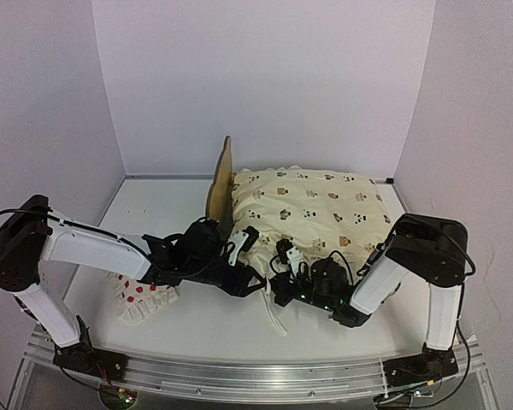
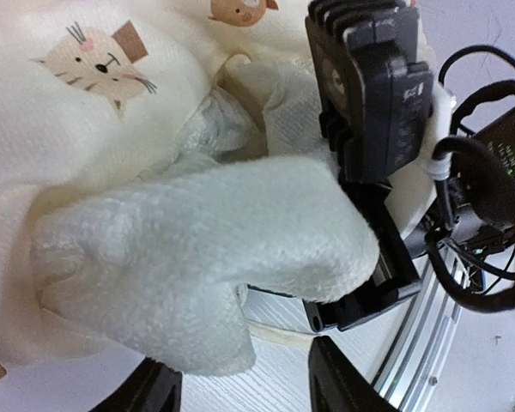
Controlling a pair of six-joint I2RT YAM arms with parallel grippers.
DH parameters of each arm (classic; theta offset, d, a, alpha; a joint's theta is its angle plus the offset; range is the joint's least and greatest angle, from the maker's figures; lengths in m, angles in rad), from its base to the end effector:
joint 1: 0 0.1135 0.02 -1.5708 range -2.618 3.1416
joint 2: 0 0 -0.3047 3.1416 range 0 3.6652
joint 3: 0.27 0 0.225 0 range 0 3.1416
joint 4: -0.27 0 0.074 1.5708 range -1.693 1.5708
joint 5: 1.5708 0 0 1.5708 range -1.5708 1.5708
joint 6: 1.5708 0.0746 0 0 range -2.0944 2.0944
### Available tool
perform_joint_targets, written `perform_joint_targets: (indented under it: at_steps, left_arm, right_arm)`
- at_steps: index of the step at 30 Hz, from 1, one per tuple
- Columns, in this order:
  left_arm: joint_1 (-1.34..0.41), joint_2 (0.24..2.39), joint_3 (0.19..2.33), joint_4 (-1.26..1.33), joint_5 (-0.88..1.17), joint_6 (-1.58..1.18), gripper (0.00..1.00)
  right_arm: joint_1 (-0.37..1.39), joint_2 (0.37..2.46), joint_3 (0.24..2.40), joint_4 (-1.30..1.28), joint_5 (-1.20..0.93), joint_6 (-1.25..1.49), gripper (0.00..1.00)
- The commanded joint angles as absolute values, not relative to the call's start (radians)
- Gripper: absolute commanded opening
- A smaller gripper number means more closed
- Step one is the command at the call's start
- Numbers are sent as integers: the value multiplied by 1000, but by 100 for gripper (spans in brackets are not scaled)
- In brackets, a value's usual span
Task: Set up the pet bed
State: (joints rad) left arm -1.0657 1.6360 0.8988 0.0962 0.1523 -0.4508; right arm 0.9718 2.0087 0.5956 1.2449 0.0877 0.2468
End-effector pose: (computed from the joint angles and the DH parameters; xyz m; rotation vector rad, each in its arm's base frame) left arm 0.1639 -0.3198 0.2279 0.8113 2.2525 -0.9577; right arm 0.2246 0.3174 0.1599 -0.5786 1.7146 0.8089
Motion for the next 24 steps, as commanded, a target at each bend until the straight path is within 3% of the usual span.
perform_joint_targets:
  at_steps: [1,16,24]
  left_arm:
    - [-1066,1572,894,44,101,-441,55]
    - [-1151,1706,961,-60,58,-446,54]
    - [-1166,1792,996,-5,77,-485,47]
  right_arm:
    - [955,2002,578,1267,160,314,0]
    - [970,1930,548,1177,269,542,0]
    - [1012,1874,564,1099,318,585,0]
